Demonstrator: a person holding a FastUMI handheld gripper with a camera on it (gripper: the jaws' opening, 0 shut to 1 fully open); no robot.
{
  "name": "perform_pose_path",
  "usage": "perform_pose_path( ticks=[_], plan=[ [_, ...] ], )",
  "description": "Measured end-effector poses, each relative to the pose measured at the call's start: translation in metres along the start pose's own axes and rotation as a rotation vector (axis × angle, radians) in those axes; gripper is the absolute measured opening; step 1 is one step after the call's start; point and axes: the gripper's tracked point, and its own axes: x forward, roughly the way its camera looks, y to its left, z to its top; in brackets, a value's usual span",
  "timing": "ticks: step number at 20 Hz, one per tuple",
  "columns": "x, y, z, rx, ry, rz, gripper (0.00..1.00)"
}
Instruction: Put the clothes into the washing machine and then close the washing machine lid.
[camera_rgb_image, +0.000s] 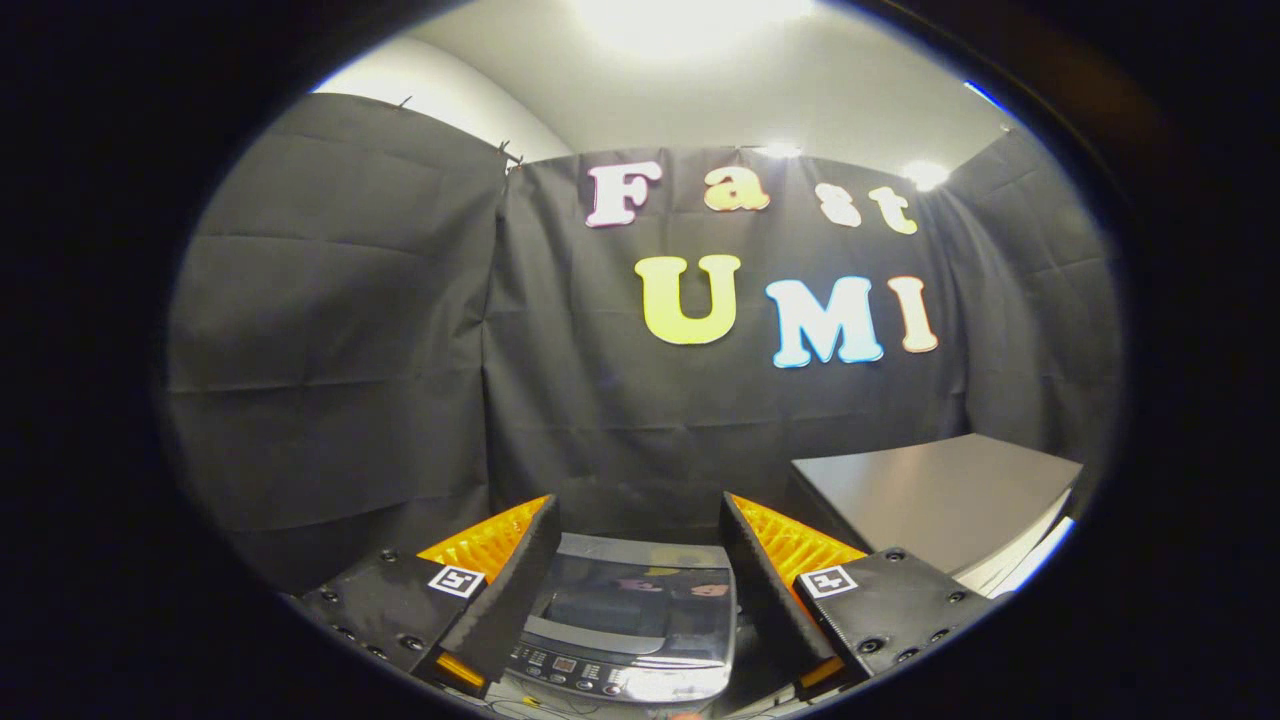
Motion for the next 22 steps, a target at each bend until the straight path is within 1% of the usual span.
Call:
perform_pose_path(
  ticks=[6, 13, 15, 18, 22],
  plan=[
    [-0.048, -0.040, 0.016, 0.035, -0.035, -0.044, 0.99],
    [-0.094, -0.064, 0.019, -0.005, -0.054, -0.084, 0.98],
    [-0.102, -0.070, 0.016, -0.023, -0.052, -0.094, 0.98],
    [-0.110, -0.078, 0.002, -0.009, -0.022, -0.100, 0.98],
    [-0.119, -0.087, 0.006, -0.014, -0.040, -0.112, 0.98]
  ],
)
